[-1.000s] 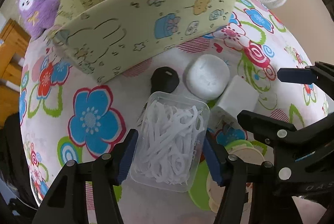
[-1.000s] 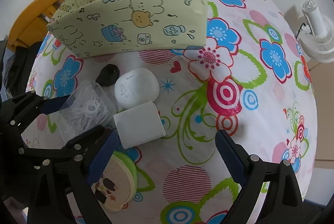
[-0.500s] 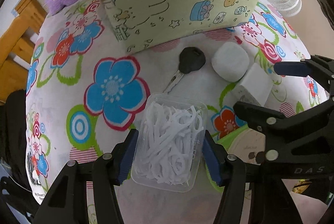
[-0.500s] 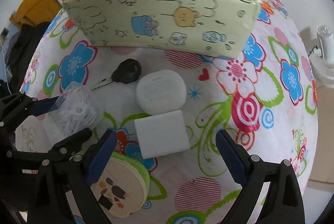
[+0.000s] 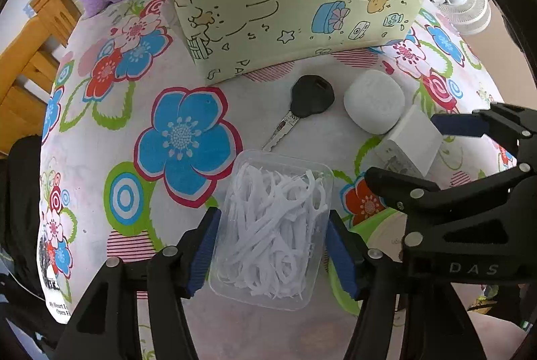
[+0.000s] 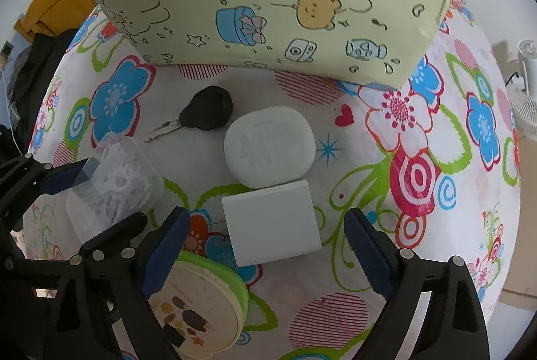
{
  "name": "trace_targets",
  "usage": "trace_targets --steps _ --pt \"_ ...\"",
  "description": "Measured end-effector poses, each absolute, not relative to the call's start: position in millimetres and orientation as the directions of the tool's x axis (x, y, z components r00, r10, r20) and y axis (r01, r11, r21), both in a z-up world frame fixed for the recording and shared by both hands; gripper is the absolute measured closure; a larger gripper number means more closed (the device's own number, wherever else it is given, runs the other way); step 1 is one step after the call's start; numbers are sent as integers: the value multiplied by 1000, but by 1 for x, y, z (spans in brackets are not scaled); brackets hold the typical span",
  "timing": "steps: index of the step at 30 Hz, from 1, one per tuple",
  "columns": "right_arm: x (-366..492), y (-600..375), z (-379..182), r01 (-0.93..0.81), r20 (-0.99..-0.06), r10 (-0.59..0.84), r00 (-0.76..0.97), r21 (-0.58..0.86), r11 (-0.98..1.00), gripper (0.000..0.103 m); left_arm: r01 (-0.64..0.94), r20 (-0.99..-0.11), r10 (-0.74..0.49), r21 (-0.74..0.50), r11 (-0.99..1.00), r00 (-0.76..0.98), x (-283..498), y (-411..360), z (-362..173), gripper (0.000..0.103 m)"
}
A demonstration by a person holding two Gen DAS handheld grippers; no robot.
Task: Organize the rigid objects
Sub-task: 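Close the right gripper on the white square charger while the left lifts the floss box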
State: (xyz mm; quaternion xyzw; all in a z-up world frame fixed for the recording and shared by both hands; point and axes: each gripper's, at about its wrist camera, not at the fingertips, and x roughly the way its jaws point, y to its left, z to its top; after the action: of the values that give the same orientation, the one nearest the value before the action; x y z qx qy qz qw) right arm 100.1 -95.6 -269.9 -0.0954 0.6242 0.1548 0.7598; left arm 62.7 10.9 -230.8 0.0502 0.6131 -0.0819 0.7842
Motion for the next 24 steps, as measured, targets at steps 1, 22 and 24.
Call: trace_targets --steps 1,22,24 --pt "101 -96 -271 -354 -979 114 169 48 934 16 185 -973 -60 -18 983 221 62 9 -234 37" --pt "91 -109 -248 -299 -968 122 219 52 953 36 167 -968 -66 -25 986 243 57 -5 -217 41" --pt "89 -111 -243 -290 -966 129 224 60 955 36 169 -967 -63 -21 985 247 56 -8 -212 41"
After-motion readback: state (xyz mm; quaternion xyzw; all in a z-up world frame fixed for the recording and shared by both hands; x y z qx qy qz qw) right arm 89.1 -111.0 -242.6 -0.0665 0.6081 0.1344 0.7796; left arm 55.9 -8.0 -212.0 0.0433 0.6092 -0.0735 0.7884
